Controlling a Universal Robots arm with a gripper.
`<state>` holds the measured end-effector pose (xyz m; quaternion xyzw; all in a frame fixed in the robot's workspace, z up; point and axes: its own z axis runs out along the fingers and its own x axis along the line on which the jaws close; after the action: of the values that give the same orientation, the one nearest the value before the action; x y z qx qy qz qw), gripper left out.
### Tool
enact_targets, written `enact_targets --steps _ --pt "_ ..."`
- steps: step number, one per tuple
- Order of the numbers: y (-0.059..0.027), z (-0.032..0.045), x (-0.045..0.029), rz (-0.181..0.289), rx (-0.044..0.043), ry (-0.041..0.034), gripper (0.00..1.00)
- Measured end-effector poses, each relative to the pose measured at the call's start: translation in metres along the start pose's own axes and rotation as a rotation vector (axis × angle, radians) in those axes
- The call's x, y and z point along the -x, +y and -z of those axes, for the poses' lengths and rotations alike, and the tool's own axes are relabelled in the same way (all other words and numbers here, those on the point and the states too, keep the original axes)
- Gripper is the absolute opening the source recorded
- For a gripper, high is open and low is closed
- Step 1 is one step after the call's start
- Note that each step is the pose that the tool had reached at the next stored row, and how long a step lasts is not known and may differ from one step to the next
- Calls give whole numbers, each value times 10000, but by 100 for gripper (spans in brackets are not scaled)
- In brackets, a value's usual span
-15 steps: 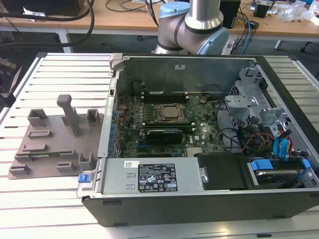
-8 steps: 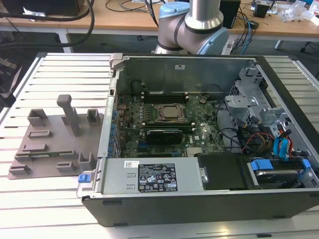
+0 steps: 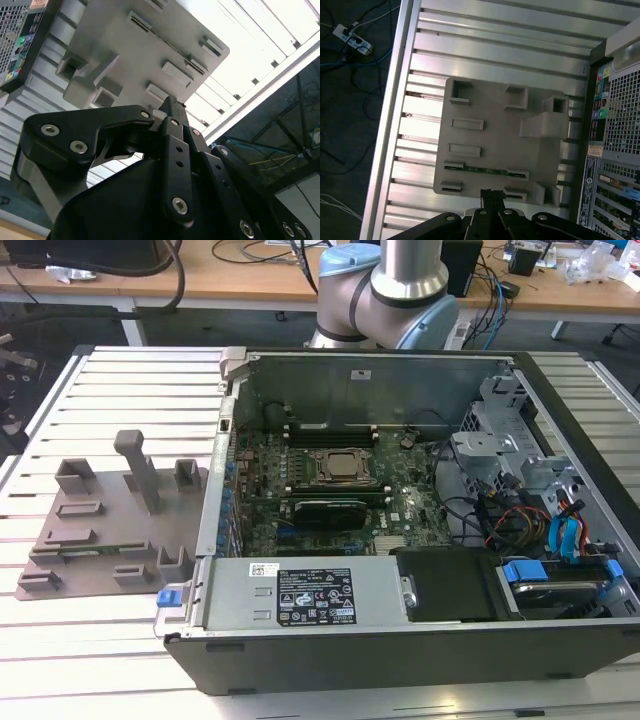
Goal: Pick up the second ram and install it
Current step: 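Pick up the second ram and move it above second insertion slot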
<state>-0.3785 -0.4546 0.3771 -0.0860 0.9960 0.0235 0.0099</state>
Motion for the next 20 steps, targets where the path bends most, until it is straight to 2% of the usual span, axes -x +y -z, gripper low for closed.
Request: enact_targets --steps 8,15,20 --pt "0 0 0 1588 37 72 10" --pt "0 0 0 2584 61 116 10" --pt "0 0 0 3546 84 160 10"
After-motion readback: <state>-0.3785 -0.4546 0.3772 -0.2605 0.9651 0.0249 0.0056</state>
